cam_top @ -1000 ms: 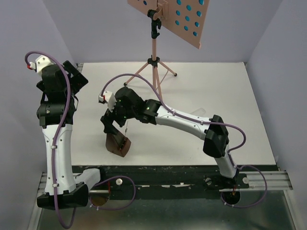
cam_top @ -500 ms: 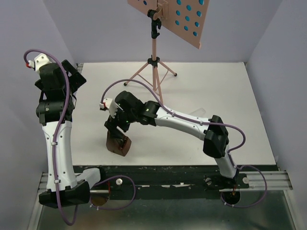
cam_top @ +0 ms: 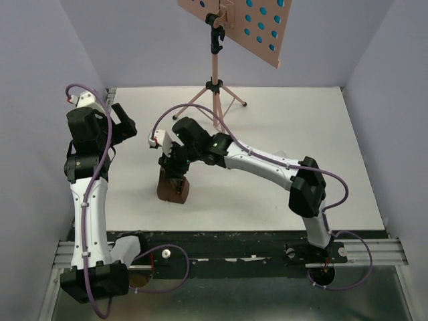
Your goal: Pack up the instrument practice props
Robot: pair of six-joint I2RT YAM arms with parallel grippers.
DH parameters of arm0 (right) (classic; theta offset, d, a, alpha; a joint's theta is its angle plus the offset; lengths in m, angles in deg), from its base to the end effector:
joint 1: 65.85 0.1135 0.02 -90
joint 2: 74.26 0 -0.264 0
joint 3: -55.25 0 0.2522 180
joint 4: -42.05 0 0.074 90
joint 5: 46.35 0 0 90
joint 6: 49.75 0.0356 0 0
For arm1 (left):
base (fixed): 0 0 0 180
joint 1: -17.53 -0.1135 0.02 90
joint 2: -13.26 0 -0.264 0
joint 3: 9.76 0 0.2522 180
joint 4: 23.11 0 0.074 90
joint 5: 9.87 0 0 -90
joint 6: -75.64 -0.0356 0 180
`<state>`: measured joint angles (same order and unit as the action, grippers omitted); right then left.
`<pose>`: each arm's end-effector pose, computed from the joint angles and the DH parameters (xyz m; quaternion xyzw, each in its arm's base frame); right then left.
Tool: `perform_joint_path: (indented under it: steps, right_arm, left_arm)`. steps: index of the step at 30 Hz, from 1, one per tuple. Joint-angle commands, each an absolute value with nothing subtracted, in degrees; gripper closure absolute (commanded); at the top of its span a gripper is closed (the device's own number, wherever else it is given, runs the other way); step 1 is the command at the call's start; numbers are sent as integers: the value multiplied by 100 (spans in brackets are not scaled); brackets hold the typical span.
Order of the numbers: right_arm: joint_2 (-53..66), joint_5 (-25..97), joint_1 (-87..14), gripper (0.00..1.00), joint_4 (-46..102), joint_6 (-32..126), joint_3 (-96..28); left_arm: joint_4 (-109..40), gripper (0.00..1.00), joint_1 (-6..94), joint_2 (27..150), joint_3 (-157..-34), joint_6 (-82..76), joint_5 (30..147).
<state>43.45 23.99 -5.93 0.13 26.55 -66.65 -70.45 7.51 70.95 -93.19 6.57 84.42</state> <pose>0.2299 0.4208 0.2999 -0.5902 0.6632 0.3113 0.3390 0.2052 0.0335 0.4058 -0.2002 0.8022 -0.0842 0.5562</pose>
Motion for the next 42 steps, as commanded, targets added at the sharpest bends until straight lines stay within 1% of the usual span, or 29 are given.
perform_joint_path:
  steps: [1,3,4,6,9,12,14,15,16,17,19,20,22,24,25,27,30,32,34,37,40,42]
  right_arm:
    - [3737,1853,-1153,71,-379,1267,-5741]
    - [3430,1623,-1250,75,-475,722,-5327]
    - [3298,1544,-1294,76,-606,424,-5195]
    - [3200,1360,-1399,79,-1044,176,-5167]
    - [3138,886,-1619,81,-1608,131,-5211]
    - [2980,534,-1795,81,-1627,175,-5141]
    - [2901,480,-1830,79,-1618,157,-5106]
    - [2875,463,-1822,75,-1609,157,-5080]
    - [2857,436,-1822,68,-1600,175,-5036]
    - [2831,445,-1822,54,-1548,245,-4975]
    - [2743,602,-1822,33,-1443,473,-4895]
    - [2673,699,-1839,25,-1373,552,-4851]
    - [2454,857,-1962,16,-1267,728,-4781]
    - [2190,876,-2189,12,-1258,816,-4754]
    - [2067,867,-2313,4,-1301,834,-4754]
    - [1725,797,-2576,4,-1354,860,-4667]
    - [1355,849,-2902,3,-1530,790,-4430]
    - [1109,937,-3051,4,-1513,799,-4105]
    - [811,1112,-3183,4,-1207,982,-3719]
    - [459,1393,-3254,5,-670,1142,-3060]
    - [186,1438,-3263,5,-82,1185,-2532]
    - [150,1412,-3254,6,87,1265,-2382]
  left_arm:
    - [-6174,1,287,6898,-8777,-642,11102]
    - [-6174,2,50,6915,-8706,-1178,12095]
    - [-6270,2,-73,6933,-8697,-1407,12709]
    - [-6716,1,-206,6977,-8750,-2310,13756]
    - [-7823,1,-206,7152,-8960,-3839,14681]
    - [-8502,1,-198,7337,-8978,-4869,15087]
    - [-8906,1,-58,7495,-9040,-5501,15010]
    - [-9177,1,91,7574,-9101,-5862,14913]
    - [-9363,1,240,7644,-9136,-6239,14782]
    - [-9512,1,459,7697,-9180,-6443,14685]
    - [-9697,1,829,7768,-9225,-6786,14465]
    - [-9759,1,935,7768,-9216,-6962,14447]
    - [-9647,1,1059,7742,-9120,-6964,14464]
    - [-9602,1,1146,7733,-9032,-7086,14455]
    - [-9619,1,1208,7750,-8997,-7200,14394]
    - [-9602,1,1366,7786,-8918,-7359,14367]
    - [-9191,1,1682,7812,-8751,-7228,14341]
    - [-8970,2,2086,7847,-8663,-7236,14175]
    - [-8637,3,2525,7873,-8514,-7097,13955]
    - [-7540,4,3123,7926,-8101,-6359,13507]
    - [-6756,5,3405,8058,-7793,-5945,13155]
    - [-6527,6,3476,8242,-7748,-5778,13032]
